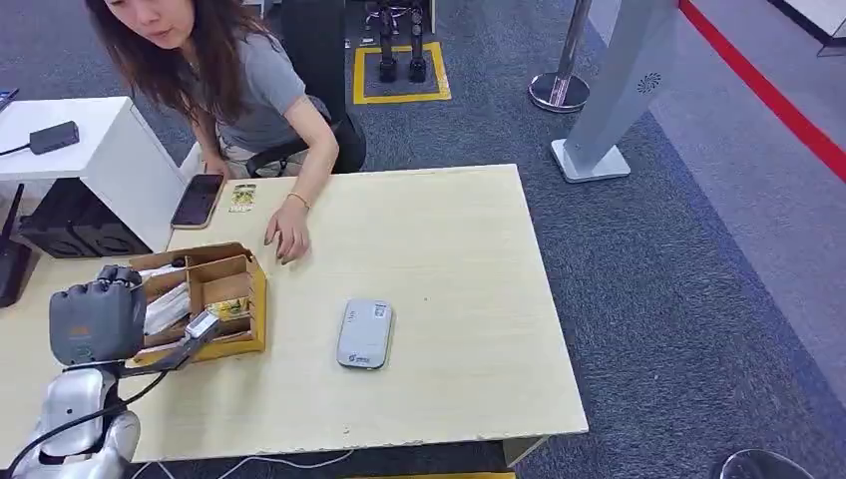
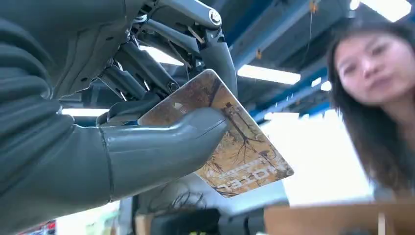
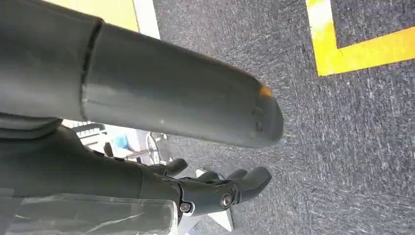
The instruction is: Pass the card to the sensor for recognition and then transmit it.
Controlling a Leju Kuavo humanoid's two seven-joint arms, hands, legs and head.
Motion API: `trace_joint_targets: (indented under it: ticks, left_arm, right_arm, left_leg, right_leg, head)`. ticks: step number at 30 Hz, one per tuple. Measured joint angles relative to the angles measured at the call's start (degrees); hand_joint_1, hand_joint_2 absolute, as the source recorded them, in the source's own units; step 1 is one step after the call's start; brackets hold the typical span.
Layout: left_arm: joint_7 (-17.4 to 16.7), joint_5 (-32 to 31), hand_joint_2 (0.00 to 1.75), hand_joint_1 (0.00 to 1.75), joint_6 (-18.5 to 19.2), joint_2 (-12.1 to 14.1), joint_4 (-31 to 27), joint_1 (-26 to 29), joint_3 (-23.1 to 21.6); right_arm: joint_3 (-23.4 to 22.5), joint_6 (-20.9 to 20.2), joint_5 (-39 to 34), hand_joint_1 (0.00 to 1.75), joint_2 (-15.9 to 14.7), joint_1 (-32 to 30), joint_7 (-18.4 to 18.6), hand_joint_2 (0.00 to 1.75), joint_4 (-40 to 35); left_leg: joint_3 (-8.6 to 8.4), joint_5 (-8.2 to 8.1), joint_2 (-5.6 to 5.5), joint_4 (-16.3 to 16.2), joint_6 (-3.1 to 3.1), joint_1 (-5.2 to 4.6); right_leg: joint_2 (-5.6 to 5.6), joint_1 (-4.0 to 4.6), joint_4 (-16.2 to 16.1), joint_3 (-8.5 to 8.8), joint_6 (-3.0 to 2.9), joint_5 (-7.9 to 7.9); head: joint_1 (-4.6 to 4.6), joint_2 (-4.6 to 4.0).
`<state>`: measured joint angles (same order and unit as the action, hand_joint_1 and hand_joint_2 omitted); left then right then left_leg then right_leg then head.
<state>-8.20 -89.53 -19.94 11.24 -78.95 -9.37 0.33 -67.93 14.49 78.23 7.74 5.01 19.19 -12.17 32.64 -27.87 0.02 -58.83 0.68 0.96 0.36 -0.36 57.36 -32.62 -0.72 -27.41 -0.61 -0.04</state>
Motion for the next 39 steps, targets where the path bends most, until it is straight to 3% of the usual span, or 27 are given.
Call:
trace_joint_targets:
  ticks: [4, 13, 21, 33, 34, 35, 36, 39]
  left_arm:
    - [1.2, 0.0, 1.75, 1.75, -2.1, 1.0, -5.4, 0.0, 0.0]
    - [2.5, 1.2, 1.75, 1.75, -2.1, 2.0, -6.9, -1.7, 0.0]
    - [5.1, 2.8, 1.75, 1.75, -4.6, 3.4, -1.2, -8.0, 0.0]
    - [6.1, 2.4, 1.75, 1.71, -5.7, 3.6, 7.7, -14.9, 0.0]
    - [6.1, 2.2, 1.75, 1.47, -5.8, 3.5, 8.1, -15.2, 0.0]
    - [6.1, 2.1, 1.75, 0.3, -5.9, 3.5, 8.4, -15.3, 0.0]
    - [6.1, 2.0, 1.75, 0.0, -5.9, 3.5, 8.7, -15.4, 0.0]
    - [6.1, 1.8, 1.75, 0.0, -6.4, 3.4, 9.2, -15.5, 0.0]
  right_arm:
    - [0.0, -0.1, 0.0, 0.0, 0.4, 0.0, 0.1, 0.0, 0.1]
    - [0.0, -0.7, 0.5, 0.0, 0.7, 0.1, 0.1, 0.0, 0.1]
    - [0.3, -1.0, 2.1, 0.0, 0.6, 0.4, 0.0, 0.0, 0.1]
    - [1.5, -1.2, 2.6, 0.0, 0.6, 0.6, 0.0, 0.0, 0.1]
    - [1.5, -1.2, 2.8, 0.0, 0.6, 0.6, 0.1, 0.0, 0.1]
    - [1.6, -1.2, 2.9, 0.0, 0.6, 0.6, 0.2, 0.0, 0.1]
    - [1.6, -1.2, 2.9, 0.0, 0.6, 0.6, 0.2, 0.0, 0.1]
    - [1.6, -1.2, 2.9, 0.0, 0.6, 0.6, 0.2, 0.0, 0.1]
  left_leg:
    - [0.0, 0.0, 0.0, 0.0, 0.0, 0.0]
    - [0.01, 0.01, -0.01, 0.0, 0.0, 0.0]
    - [0.01, 0.01, -0.01, 0.0, 0.01, 0.0]
    - [0.02, 0.01, 0.01, 0.0, 0.01, 0.0]
    - [0.03, 0.01, 0.01, 0.0, 0.01, 0.0]
    - [0.02, 0.01, 0.01, 0.0, 0.01, 0.0]
    - [0.03, 0.01, 0.02, 0.0, 0.01, 0.0]
    - [0.03, 0.01, 0.01, 0.0, 0.01, 0.0]
  right_leg:
    - [-0.01, 0.0, 0.0, 0.0, 0.0, 0.0]
    - [-0.02, 0.0, 0.0, -0.02, 0.0, 0.0]
    - [-0.02, 0.0, 0.0, -0.02, 0.0, 0.01]
    - [0.05, 0.0, 0.0, -0.07, 0.0, 0.01]
    - [0.05, 0.0, 0.0, -0.07, 0.0, 0.01]
    - [0.05, 0.0, 0.0, -0.08, 0.0, 0.01]
    - [0.06, 0.0, 0.0, -0.08, 0.0, 0.01]
    - [0.05, 0.0, 0.0, -0.09, 0.0, 0.01]
  head:
    - [0.02, 0.0]
    - [-0.02, 0.0]
    - [0.0, -0.02]
    - [0.02, -0.02]
    - [0.02, -0.02]
    - [0.04, -0.02]
    - [0.02, 0.0]
    - [0.04, -0.02]
